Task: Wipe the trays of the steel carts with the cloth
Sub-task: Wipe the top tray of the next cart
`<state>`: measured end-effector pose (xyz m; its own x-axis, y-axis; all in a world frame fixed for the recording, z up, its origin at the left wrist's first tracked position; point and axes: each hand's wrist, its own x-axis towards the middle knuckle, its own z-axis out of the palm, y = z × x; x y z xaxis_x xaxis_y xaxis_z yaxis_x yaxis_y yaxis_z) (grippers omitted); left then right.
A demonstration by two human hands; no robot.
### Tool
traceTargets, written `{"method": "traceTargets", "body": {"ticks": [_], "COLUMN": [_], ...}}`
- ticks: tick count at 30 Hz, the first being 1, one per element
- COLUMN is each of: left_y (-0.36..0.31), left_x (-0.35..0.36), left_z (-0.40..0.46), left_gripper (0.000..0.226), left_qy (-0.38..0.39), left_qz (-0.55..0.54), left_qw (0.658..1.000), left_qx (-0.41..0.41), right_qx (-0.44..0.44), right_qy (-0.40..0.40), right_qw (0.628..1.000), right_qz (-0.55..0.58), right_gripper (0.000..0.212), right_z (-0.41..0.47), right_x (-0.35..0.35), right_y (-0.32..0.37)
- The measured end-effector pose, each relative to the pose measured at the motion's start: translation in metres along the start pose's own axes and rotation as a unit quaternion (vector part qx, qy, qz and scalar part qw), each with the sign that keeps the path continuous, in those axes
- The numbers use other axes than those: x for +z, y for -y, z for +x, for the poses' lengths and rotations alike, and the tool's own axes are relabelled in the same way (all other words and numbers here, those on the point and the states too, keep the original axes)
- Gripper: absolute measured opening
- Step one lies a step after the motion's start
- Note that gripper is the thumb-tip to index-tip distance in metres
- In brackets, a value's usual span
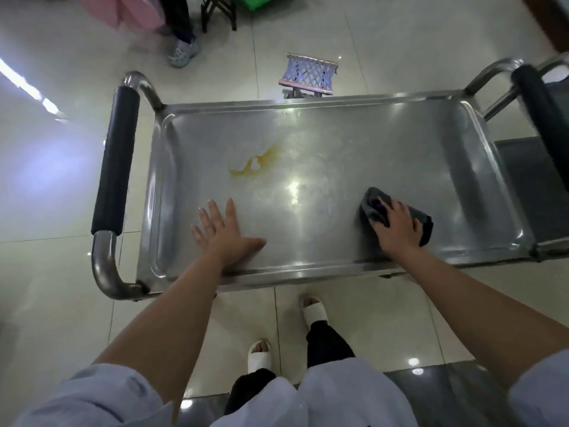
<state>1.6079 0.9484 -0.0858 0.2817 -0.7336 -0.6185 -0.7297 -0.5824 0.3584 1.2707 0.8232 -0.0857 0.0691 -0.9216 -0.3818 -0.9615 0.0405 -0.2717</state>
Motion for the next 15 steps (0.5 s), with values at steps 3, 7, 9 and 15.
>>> {"method": "traceTargets", "body": {"ticks": [3,7,9,15], "left_y": [-0.002,-0.003,-0.002,0.001], "left_x": [0.002,0.007,0.009,0.011], "left_z": [0.005,0.013,0.016,0.022], "left_gripper": [0.124,0.126,0.128,0.130], "left_qy": [-0.002,-0.007,-0.008,-0.005], "left_qz": [0.004,0.007,0.014,0.024], "left_qw": [1.000,0.999,0.998,0.996], "left_qx": [-0.019,-0.053,-0.064,-0.090], "right_qx": [-0.007,-0.065,-0.101,-0.209], "right_qy": [-0.008,-0.010,-0.004,0.032], "right_qw": [1.000,0.998,0.994,0.975], "right_qz": [-0.001,-0.018,-0.032,-0.072], "right_gripper": [0.056,0.057,0.058,0.056], "right_z": [0.060,0.130,0.157,0.203], "right_x": [-0.013,-0.023,-0.024,-0.015], "right_y": [0.030,0.085,0.117,0.203]}}
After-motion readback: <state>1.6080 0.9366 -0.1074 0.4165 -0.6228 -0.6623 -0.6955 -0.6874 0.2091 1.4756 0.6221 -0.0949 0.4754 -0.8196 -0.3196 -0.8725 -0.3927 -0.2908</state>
